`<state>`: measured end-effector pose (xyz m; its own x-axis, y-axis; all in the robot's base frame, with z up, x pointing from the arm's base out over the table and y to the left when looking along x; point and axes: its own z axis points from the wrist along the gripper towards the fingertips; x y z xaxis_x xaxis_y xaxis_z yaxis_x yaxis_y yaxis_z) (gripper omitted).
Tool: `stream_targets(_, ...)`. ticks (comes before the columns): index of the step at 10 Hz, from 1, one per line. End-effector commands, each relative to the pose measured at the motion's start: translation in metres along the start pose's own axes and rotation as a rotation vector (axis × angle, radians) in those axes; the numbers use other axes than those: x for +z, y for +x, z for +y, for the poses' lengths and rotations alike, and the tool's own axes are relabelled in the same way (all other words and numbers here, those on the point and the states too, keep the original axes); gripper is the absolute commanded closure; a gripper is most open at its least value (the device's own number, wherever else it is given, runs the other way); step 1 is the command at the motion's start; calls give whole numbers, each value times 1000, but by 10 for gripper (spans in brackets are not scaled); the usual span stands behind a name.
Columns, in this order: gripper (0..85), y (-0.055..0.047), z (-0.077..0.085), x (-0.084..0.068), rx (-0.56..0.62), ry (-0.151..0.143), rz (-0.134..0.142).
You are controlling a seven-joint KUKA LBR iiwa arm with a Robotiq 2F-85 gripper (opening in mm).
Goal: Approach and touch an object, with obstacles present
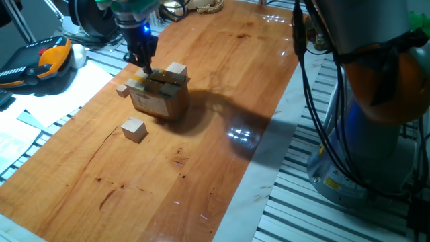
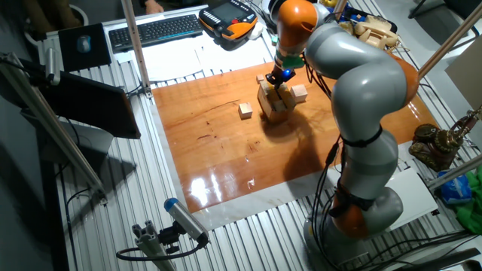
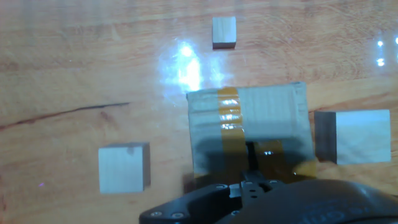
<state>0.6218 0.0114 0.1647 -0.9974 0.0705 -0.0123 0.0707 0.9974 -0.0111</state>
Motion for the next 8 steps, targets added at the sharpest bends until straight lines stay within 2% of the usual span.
stream_targets(1,850,-4,0,5,1,0,-1)
stream_targets(2,850,-7,-1,9,1,-1,3)
stream_targets(4,850,-7,-1,9,-2,2,5)
stream_targets(8,850,-9,-1,12,4,-25,7)
